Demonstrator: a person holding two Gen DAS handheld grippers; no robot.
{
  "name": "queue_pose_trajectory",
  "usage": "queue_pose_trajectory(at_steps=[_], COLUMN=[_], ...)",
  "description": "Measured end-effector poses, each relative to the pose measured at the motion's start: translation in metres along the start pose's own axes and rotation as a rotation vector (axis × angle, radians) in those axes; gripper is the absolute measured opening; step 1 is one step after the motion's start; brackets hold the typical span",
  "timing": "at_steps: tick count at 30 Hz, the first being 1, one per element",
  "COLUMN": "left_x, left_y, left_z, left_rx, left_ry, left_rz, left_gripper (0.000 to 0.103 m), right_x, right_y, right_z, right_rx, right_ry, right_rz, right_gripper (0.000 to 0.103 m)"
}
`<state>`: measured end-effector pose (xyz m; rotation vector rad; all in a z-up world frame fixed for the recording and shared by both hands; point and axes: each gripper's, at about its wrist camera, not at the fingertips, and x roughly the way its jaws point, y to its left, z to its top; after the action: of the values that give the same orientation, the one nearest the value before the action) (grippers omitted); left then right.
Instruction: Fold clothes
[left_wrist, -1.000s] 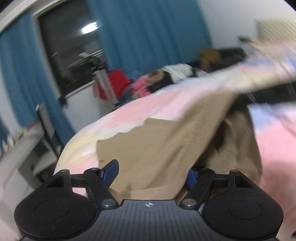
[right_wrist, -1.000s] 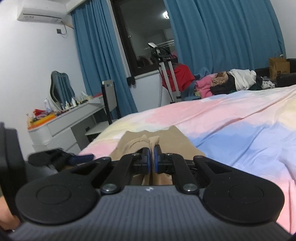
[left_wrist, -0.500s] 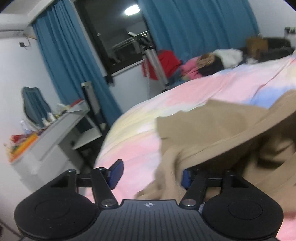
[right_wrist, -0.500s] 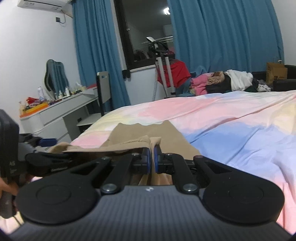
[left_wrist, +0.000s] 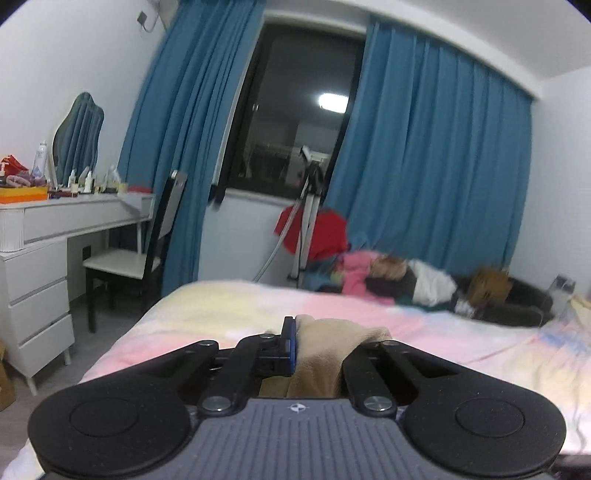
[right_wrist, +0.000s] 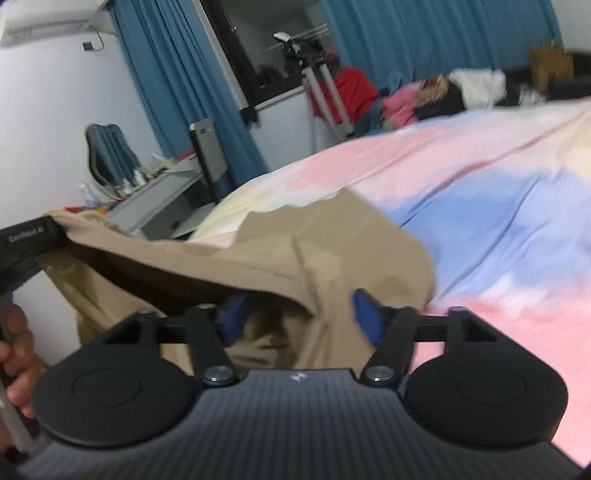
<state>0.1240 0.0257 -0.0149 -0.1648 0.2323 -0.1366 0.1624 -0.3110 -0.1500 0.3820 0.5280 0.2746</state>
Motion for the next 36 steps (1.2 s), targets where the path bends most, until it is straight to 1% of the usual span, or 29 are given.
queue_pose_trajectory(at_steps=[1, 5, 6, 8, 10, 12, 14, 16, 19, 20, 22, 24, 25, 26, 27, 29, 30, 31, 32, 33, 34, 35, 36], left_x=[-0.004, -0.019, -0.022, -0.024, -0.026, -0.027, -0.030, -0.030, -0.033, -0.033, -0.034, -0.034, -0.031, -0.027, -0.024, -0.020, -0.022, -0.024, -0.027, -0.029, -0.031, -0.036, -0.041], left_y=[-0.002, -0.001, 0.001, 0.005, 0.003, 0.002, -0.002, -0.008, -0.013, -0.013, -0.015, -0.018, -0.022, -0.025, -0.029, -0.044, -0.051, -0.059, -0.066, -0.073, -0.081, -0.085, -0.090], left_z=[0.002, 0.006, 0.008, 0.011, 0.011, 0.012, 0.008, 0.004, -0.007, -0.012, -0.024, -0.038, -0.044, -0.050, -0.055, -0.065, -0.070, -0.075, -0.080, -0.085, -0.090, -0.094, -0.099], left_rx=[-0.001, -0.048, -0.065, -0.094, -0.085, -0.076, -0.063, -0.024, 0.027, 0.037, 0.053, 0.062, 0.093, 0.126, 0.158, 0.249, 0.316, 0.384, 0.451, 0.519, 0.587, 0.652, 0.718], left_ry=[-0.011, -0.060, -0.073, -0.080, -0.057, -0.033, 0.014, 0.084, 0.201, 0.233, 0.303, 0.361, 0.384, 0.408, 0.431, 0.443, 0.438, 0.431, 0.424, 0.417, 0.410, 0.391, 0.371], left_rz=[0.004, 0.021, 0.025, 0.037, 0.043, 0.049, 0.035, 0.038, 0.036, 0.031, 0.014, -0.003, -0.013, -0.022, -0.032, -0.034, -0.042, -0.051, -0.059, -0.068, -0.076, -0.088, -0.099], left_gripper=[0.003, 0.003, 0.003, 0.003, 0.004, 0.005, 0.005, 0.006, 0.006, 0.006, 0.007, 0.007, 0.008, 0.010, 0.017, 0.032, 0.047, 0.055, 0.056, 0.061, 0.069, 0.072, 0.078], right_x=[0.002, 0.015, 0.016, 0.015, 0.009, -0.004, -0.025, -0.044, -0.057, -0.057, -0.051, -0.047, -0.046, -0.045, -0.043, -0.039, -0.039, -0.038, -0.038, -0.038, -0.038, -0.038, -0.038], right_y=[0.003, 0.016, 0.016, 0.008, -0.006, -0.017, -0.019, -0.015, -0.012, -0.012, -0.016, -0.020, -0.020, -0.020, -0.022, -0.023, -0.024, -0.024, -0.024, -0.025, -0.026, -0.027, -0.028], right_z=[-0.001, -0.014, -0.016, -0.020, -0.023, -0.024, -0.020, -0.008, 0.017, 0.025, 0.038, 0.042, 0.039, 0.036, 0.034, 0.029, 0.029, 0.028, 0.028, 0.027, 0.028, 0.028, 0.028], right_rx=[-0.003, -0.100, -0.111, -0.075, 0.015, 0.054, 0.031, -0.006, -0.058, -0.076, -0.077, -0.061, -0.065, -0.070, -0.080, -0.099, -0.099, -0.099, -0.098, -0.098, -0.091, -0.084, -0.077], right_ry=[0.017, 0.109, 0.140, 0.225, 0.306, 0.308, 0.245, 0.148, 0.018, -0.008, -0.025, -0.029, -0.033, -0.036, -0.034, -0.028, -0.025, -0.022, -0.019, -0.016, -0.016, -0.015, -0.015], right_rz=[0.004, -0.096, -0.136, -0.172, -0.129, -0.140, -0.208, -0.287, -0.362, -0.378, -0.386, -0.365, -0.350, -0.334, -0.325, -0.309, -0.300, -0.292, -0.283, -0.274, -0.267, -0.260, -0.252], right_gripper=[0.069, 0.066, 0.066, 0.067, 0.066, 0.066, 0.066, 0.066, 0.066, 0.066, 0.066, 0.066, 0.066, 0.066, 0.066, 0.066, 0.066, 0.066, 0.066, 0.066, 0.066, 0.066, 0.066])
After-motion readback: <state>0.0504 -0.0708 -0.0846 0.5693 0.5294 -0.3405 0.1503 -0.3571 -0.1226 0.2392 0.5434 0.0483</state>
